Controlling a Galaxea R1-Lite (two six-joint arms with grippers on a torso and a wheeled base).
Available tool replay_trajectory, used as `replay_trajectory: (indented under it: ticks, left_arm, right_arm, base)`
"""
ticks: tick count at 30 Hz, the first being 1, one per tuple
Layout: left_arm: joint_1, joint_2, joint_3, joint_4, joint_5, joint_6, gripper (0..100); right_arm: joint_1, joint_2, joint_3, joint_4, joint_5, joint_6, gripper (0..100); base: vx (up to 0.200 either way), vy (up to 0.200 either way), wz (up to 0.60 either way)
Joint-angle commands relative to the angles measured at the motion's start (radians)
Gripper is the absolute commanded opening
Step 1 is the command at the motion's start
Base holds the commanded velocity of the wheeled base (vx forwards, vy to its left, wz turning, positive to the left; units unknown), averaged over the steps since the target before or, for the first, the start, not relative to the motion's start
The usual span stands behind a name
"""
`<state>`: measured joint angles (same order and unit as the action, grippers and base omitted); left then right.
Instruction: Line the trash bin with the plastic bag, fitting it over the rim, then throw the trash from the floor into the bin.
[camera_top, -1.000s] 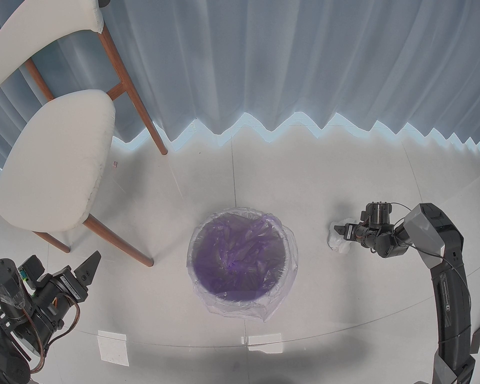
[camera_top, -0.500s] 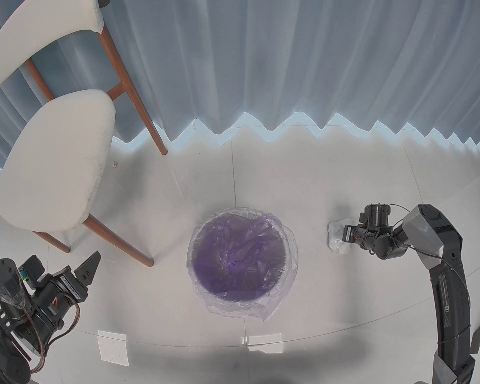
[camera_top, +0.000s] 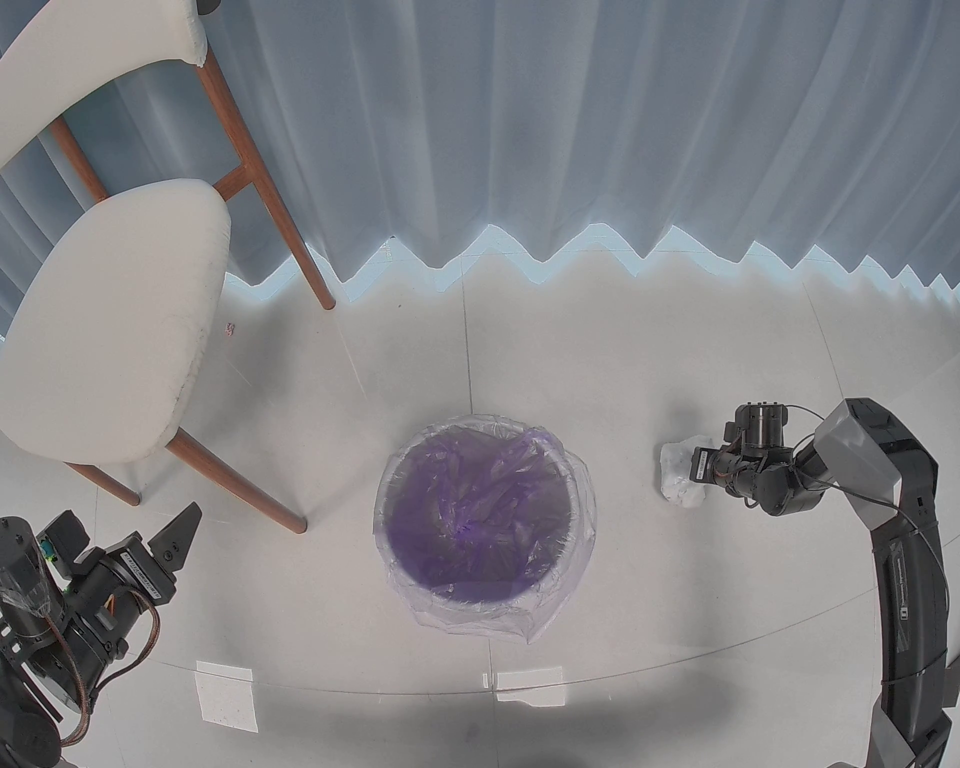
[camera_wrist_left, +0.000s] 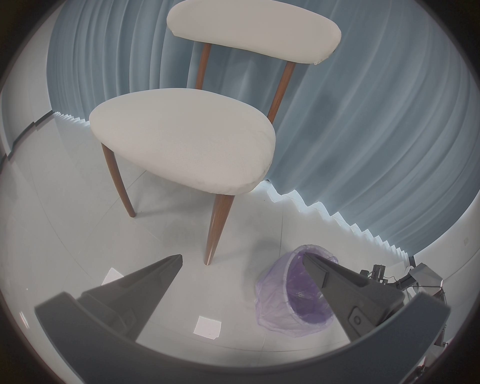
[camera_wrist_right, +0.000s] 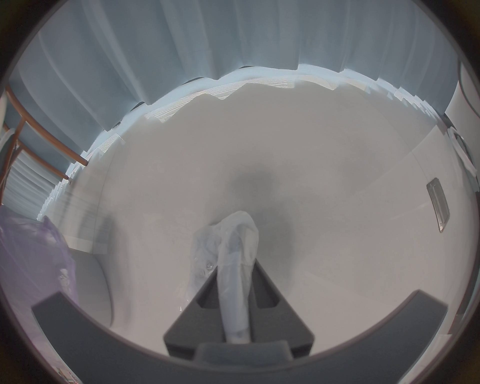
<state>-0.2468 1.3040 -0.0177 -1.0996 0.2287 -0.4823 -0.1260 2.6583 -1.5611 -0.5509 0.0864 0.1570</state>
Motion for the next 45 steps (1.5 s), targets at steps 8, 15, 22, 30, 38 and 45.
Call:
replay_trajectory:
  ticks: [8, 15, 22, 30, 38, 45]
  left_arm:
    - [0.003, -0.003, 0.018, 0.009, 0.003, 0.001, 100]
    - [0.008, -0.012, 0.018, 0.04, 0.014, -0.004, 100]
    - [0.008, -0.015, 0.018, 0.041, 0.014, -0.004, 100]
    - [0.008, -0.025, 0.018, 0.043, 0.014, -0.004, 100]
    - [0.009, -0.034, 0.018, 0.043, 0.014, -0.004, 100]
    - [0.009, -0.048, 0.018, 0.043, 0.014, -0.004, 100]
  right_arm:
    - [0.022, -0.236, 0.253, -0.073, 0.001, 0.001, 0]
    - [0.023, -0.328, 0.395, -0.129, 0.001, -0.001, 0]
    - [0.023, -0.448, 0.509, -0.138, 0.003, -0.002, 0]
    - [0.023, -0.571, 0.593, -0.132, 0.004, -0.002, 0]
    - [0.023, -0.696, 0.734, -0.132, 0.018, -0.004, 0]
    - [0.025, -0.796, 0.808, -0.127, 0.033, -0.008, 0]
  base:
    - [0.0, 0.0, 0.0]
    - [0.0, 0.0, 0.0]
    - [0.0, 0.0, 0.0]
    - [0.0, 0.0, 0.0]
    - [0.0, 0.0, 0.0]
    - [0.0, 0.0, 0.0]
